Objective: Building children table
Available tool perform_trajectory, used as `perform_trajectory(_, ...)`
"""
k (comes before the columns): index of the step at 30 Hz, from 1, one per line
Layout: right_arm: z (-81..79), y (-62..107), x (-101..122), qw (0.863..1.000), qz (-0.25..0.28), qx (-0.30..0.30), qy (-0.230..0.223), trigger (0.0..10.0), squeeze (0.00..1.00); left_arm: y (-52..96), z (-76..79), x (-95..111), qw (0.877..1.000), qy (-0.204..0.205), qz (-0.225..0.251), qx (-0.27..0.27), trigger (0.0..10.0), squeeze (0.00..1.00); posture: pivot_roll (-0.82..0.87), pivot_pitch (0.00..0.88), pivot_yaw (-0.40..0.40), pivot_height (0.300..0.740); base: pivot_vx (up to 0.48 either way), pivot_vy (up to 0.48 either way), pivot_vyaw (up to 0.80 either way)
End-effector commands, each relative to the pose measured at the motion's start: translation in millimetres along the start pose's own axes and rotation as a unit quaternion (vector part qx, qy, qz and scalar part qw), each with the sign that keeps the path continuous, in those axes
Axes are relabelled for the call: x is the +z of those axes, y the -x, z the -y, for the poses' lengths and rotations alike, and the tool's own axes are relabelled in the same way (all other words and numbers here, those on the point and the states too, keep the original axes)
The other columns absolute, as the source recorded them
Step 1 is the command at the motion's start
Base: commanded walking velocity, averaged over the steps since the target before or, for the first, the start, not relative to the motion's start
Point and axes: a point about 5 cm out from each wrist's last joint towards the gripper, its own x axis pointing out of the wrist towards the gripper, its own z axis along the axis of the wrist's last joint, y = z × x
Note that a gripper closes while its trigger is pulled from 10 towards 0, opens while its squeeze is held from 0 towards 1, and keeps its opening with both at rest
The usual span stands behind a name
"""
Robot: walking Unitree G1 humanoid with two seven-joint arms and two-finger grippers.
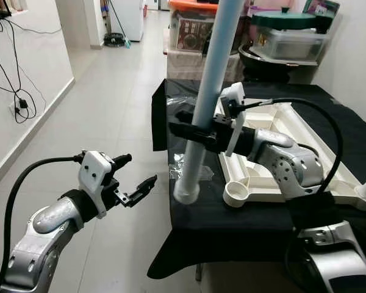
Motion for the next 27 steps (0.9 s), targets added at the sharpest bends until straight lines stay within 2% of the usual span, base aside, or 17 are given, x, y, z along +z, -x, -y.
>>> perform_trajectory(1, 11.1, 8.1, 11, 0.999, 0.008, -0.027, 0.025, 0.0, 0.0, 3.7, 8.5, 2, 1.0, 0.024, 0.011, -0.009, 10.0, 0.0, 0.11, 0.0, -0.075, 0.74, 0.0, 0.0, 0.0)
perform_trajectory(4, 17.1, 13.0, 13, 0.999, 0.009, -0.044, 0.028, 0.0, 0.0, 5.7, 11.6, 2, 0.999, 0.038, 0.013, -0.007, 10.0, 0.0, 0.11, 0.0, -0.075, 0.74, 0.0, 0.0, 0.0)
perform_trajectory(6, 27.0, 17.2, 10, 0.996, 0.011, -0.088, 0.029, 0.0, 0.0, 8.6, 9.3, -1, 0.999, 0.043, 0.012, 0.019, 10.0, 0.0, 0.12, 0.0, -0.08, 0.74, 0.0, 0.0, 0.0)
perform_trajectory(8, 30.8, 18.1, 9, 0.994, 0.013, -0.102, 0.028, 0.0, 0.0, 9.4, 8.4, -3, 0.999, 0.045, 0.011, 0.028, 10.0, 0.0, 0.12, 0.0, -0.08, 0.74, 0.0, 0.0, 0.0)
perform_trajectory(9, 37.7, 20.2, 9, 0.989, 0.02, -0.143, 0.028, 0.0, 0.0, 10.3, 6.0, -4, 0.998, 0.052, 0.012, 0.046, 10.0, 0.0, 0.12, 0.0, -0.078, 0.74, 0.0, 0.0, 0.0)
perform_trajectory(12, 42.9, 21.9, 8, 0.985, 0.026, -0.171, 0.028, 0.0, 0.0, 10.4, 4.1, -6, 0.997, 0.055, 0.011, 0.062, 10.0, 0.0, 0.12, 0.0, -0.078, 0.74, 0.0, 0.0, 0.0)
perform_trajectory(14, 47.8, 30.9, 9, 0.977, 0.037, -0.206, 0.029, 0.0, 0.0, 13.0, 3.7, -19, 0.993, 0.065, -0.007, 0.096, 10.0, 0.0, 0.12, 0.0, -0.072, 0.74, 0.0, 0.0, 0.0)
perform_trajectory(16, 48.3, 34.1, 9, 0.977, 0.037, -0.209, 0.032, 0.0, 0.0, 14.3, 4.0, -23, 0.992, 0.066, -0.016, 0.106, 10.0, 0.0, 0.12, 0.0, -0.072, 0.74, 0.0, 0.0, 0.0)
perform_trajectory(18, 54.6, 47.3, 9, 0.973, 0.025, -0.226, 0.044, 0.0, 0.0, 18.5, 6.2, -35, 0.989, 0.066, -0.042, 0.122, 10.0, 0.0, 0.11, 0.0, -0.07, 0.74, 0.0, 0.0, 0.0)
perform_trajectory(19, 54.6, 47.3, 9, 0.973, 0.025, -0.226, 0.044, 0.0, 0.0, 18.5, 6.2, -35, 0.989, 0.066, -0.042, 0.122, 10.0, 0.0, 0.11, 0.0, -0.07, 0.74, 0.0, 0.0, 0.0)
perform_trajectory(20, 63.9, 65.2, 15, 0.966, 0.019, -0.253, 0.053, 0.0, 0.0, 20.3, 9.8, -44, 0.987, 0.072, -0.06, 0.131, 10.0, 0.0, 0.11, 0.0, -0.073, 0.74, 0.0, 0.0, 0.0)
perform_trajectory(23, 67.2, 71.7, 18, 0.963, 0.019, -0.262, 0.057, 0.0, 0.0, 20.4, 11.0, -47, 0.986, 0.076, -0.063, 0.135, 10.0, 0.0, 0.11, 0.0, -0.071, 0.74, 0.0, 0.0, 0.0)
perform_trajectory(26, 77.1, 92.7, 40, 0.955, 0.028, -0.286, 0.069, 0.0, 0.0, 18.4, 17.4, -55, 0.984, 0.088, -0.072, 0.135, 10.0, 0.0, 0.1, 0.0, -0.069, 0.74, 0.0, 0.0, 0.0)
perform_trajectory(27, 77.1, 92.7, 40, 0.955, 0.028, -0.286, 0.069, 0.0, 0.0, 18.4, 17.4, -55, 0.984, 0.088, -0.072, 0.135, 10.0, 0.0, 0.1, 0.0, -0.069, 0.74, 0.0, 0.0, 0.0)
